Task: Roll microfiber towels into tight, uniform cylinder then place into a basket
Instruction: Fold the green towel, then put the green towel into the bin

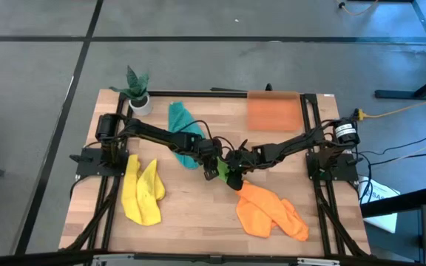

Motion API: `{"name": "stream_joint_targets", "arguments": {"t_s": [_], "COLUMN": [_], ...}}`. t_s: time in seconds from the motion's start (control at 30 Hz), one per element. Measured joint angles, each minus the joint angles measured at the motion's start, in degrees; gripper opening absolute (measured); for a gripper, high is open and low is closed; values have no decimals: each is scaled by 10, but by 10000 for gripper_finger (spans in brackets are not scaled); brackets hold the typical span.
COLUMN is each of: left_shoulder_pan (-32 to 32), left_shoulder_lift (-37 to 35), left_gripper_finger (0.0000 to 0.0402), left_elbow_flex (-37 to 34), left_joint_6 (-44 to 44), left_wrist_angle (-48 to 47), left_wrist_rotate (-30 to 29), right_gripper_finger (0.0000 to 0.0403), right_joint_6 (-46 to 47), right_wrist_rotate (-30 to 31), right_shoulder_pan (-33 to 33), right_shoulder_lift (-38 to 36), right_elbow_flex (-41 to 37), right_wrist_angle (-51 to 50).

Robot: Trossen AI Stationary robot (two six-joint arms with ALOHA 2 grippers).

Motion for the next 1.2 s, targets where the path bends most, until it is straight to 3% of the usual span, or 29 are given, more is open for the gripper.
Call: {"name": "stream_joint_targets", "arguments": {"t_s": [0.73,1.2], "left_shoulder_pan": [-16,-44], "left_shoulder_lift": [-111,-209], "left_gripper_finger": [69,69], "left_elbow_flex": [2,2], "left_joint_6": [20,19], "left_wrist_angle": [-37,-65], "left_wrist_rotate": [-3,-41], "right_gripper_finger": [174,16], "right_joint_6": [0,1], "right_wrist_rotate": [-5,-4], "right_shoulder_pan": [-1,-2], "right_shoulder_lift": [1,0], "right_elbow_flex": [0,0], "right_wrist_angle": [-34,-73]}}
